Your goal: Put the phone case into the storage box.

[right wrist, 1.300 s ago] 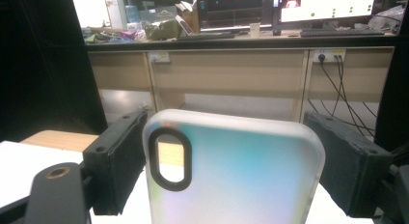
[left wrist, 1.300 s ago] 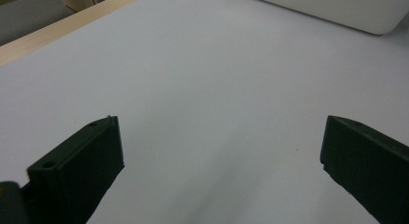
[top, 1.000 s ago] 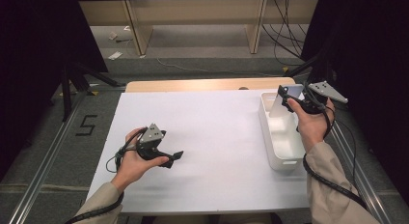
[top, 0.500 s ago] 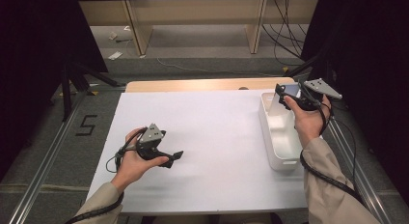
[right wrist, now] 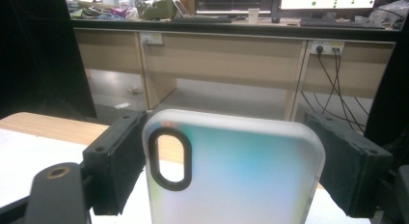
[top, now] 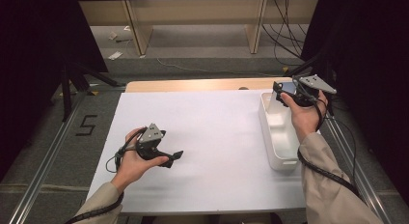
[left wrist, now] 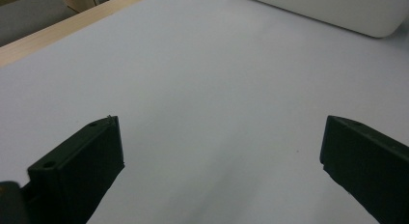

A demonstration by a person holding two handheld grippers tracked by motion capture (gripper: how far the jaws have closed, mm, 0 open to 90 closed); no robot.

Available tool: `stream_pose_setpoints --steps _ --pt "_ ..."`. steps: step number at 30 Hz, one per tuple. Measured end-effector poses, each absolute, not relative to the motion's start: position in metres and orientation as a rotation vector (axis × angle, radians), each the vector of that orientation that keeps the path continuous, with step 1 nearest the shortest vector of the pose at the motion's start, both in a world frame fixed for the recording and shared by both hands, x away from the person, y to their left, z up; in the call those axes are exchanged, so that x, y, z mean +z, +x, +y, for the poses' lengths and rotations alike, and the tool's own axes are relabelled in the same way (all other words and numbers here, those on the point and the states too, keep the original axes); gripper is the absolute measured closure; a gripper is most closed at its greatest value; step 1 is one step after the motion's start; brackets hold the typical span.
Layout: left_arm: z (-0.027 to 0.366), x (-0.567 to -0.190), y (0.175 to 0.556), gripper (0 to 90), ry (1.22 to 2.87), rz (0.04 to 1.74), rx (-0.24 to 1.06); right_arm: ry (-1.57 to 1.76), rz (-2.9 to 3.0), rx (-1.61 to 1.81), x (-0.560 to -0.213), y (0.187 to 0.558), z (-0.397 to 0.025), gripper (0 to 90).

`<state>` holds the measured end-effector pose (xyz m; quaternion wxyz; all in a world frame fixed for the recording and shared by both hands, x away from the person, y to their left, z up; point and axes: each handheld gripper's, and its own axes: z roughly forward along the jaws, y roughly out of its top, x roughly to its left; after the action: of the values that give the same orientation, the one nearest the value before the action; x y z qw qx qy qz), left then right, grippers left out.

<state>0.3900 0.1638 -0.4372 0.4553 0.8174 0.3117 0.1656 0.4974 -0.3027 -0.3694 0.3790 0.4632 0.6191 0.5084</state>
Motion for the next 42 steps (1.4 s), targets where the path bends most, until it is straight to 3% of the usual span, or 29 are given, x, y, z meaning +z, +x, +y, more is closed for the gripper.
stream_pose_setpoints --steps 42 --pt "0.164 -0.437 0.39 0.9 2.014 0.771 0.404 1.25 1.614 1.217 -0.386 0.529 -0.3 19.2"
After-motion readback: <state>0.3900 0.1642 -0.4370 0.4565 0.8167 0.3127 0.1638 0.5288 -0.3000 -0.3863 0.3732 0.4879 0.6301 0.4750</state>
